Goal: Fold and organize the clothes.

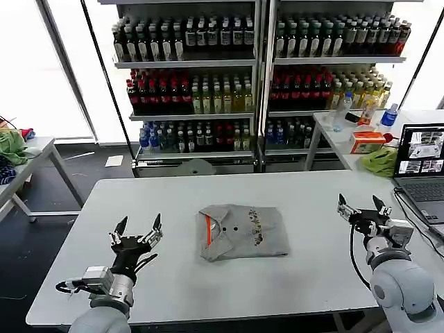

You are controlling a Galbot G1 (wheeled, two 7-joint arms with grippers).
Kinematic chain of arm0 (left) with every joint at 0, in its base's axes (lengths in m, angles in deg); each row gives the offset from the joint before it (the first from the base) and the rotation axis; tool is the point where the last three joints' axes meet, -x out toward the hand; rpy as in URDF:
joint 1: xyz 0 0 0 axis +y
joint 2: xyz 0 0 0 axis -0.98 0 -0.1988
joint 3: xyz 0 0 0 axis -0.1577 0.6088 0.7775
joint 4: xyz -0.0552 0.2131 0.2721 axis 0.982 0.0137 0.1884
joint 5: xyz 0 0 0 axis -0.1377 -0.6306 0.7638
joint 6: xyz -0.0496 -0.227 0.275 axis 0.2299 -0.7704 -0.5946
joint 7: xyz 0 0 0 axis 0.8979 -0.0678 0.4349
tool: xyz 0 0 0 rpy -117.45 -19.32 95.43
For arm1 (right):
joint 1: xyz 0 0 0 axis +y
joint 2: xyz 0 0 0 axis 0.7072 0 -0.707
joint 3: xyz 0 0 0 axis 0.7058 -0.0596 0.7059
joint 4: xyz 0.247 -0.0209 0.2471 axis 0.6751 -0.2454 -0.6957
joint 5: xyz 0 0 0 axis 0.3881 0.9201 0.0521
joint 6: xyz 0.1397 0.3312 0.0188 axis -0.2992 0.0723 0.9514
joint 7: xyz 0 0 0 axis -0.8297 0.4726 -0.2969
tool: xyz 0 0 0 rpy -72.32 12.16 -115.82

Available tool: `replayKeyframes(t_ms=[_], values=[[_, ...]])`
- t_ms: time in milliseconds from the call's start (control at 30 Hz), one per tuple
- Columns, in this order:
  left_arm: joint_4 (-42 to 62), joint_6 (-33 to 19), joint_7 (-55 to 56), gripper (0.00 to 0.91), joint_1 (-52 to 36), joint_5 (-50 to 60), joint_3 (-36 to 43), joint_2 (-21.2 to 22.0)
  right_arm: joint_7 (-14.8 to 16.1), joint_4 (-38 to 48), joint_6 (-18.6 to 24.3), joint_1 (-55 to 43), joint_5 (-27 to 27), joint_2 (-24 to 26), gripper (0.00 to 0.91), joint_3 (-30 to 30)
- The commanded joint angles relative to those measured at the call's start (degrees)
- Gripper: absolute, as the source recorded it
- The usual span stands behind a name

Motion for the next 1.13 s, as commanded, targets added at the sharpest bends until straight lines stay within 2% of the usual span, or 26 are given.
replayKeyframes(t_ms=[33, 467, 1133], values=[[0.7, 0.0, -0.1, 0.907, -0.1, 1.9, -0.5, 0.2, 0.9, -0.6, 0.0, 0.3, -3.3, 0.3, 0.907, 0.6], [1.0, 0.4, -3.6, 0.907, 0.9, 4.9, -2.1, 0.2, 1.2, 0.1, 0.1, 0.4, -4.2, -0.4, 0.907, -0.5], [2.0, -0.2, -4.3, 0.907, 0.4, 3.3, -1.8, 0.2, 1.7, 0.4, 0.1, 0.3, -4.8, -1.0, 0.907, -1.3]])
